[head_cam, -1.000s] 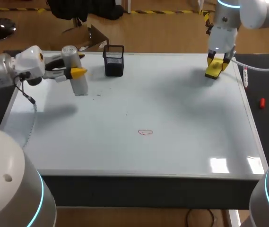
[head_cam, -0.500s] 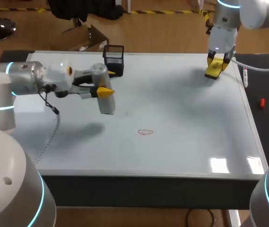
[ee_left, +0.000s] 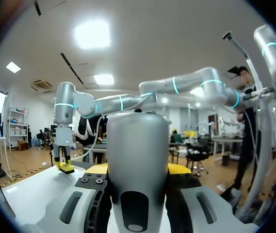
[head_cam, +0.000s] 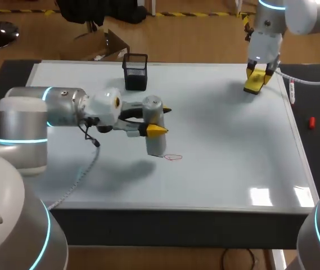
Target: Pick up the inspection probe, press it on each red-marked spot on the whiteboard one by one, put down the probe, pick up the eraser, and wipe off all the red marks.
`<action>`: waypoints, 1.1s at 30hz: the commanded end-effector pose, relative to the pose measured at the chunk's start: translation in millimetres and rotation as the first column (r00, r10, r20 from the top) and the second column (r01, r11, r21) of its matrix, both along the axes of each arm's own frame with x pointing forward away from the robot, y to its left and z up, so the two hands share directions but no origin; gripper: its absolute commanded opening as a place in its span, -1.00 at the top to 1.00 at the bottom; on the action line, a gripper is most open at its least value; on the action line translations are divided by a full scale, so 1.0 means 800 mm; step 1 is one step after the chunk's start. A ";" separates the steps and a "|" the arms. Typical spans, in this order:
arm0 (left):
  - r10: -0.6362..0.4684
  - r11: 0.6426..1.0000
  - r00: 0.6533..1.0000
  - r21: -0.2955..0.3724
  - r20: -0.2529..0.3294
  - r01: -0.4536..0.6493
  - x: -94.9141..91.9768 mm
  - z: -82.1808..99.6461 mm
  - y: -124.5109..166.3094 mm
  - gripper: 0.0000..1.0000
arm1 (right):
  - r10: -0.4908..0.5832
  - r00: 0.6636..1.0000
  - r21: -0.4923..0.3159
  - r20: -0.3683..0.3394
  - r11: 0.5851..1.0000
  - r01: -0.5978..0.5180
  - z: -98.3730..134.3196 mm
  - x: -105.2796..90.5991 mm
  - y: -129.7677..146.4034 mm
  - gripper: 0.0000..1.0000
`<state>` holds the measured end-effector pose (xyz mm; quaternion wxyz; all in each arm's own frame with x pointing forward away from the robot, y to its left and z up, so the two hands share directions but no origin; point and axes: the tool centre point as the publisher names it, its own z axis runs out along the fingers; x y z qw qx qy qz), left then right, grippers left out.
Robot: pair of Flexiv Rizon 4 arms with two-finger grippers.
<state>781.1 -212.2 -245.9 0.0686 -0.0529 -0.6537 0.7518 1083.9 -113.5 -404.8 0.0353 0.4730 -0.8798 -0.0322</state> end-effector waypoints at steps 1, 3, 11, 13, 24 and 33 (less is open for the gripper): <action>-0.015 1.000 1.000 -0.014 -0.002 0.015 0.006 -0.015 -0.023 1.00 | 0.002 1.000 -0.003 -0.002 1.000 -0.002 0.002 0.001 -0.001 1.00; -0.023 1.000 1.000 -0.015 -0.004 0.023 0.005 -0.020 -0.029 1.00 | 0.002 1.000 -0.003 -0.002 1.000 -0.002 0.002 0.001 -0.001 1.00; -0.045 0.999 0.999 0.016 -0.001 0.045 0.004 -0.041 -0.053 1.00 | 0.002 1.000 -0.003 -0.002 1.000 -0.002 0.002 0.001 -0.001 1.00; -0.041 0.999 0.999 0.028 -0.002 0.041 0.006 -0.046 -0.056 1.00 | 0.002 1.000 -0.003 -0.002 1.000 -0.002 0.002 0.001 -0.001 1.00; -0.043 0.997 0.999 0.061 -0.011 0.044 0.008 -0.064 -0.061 1.00 | 0.002 1.000 -0.003 -0.002 1.000 -0.002 0.002 0.001 -0.001 1.00; -0.036 0.997 0.999 0.069 -0.024 0.038 0.008 -0.071 -0.058 1.00 | 0.002 1.000 -0.003 -0.002 1.000 -0.002 0.002 0.001 -0.001 1.00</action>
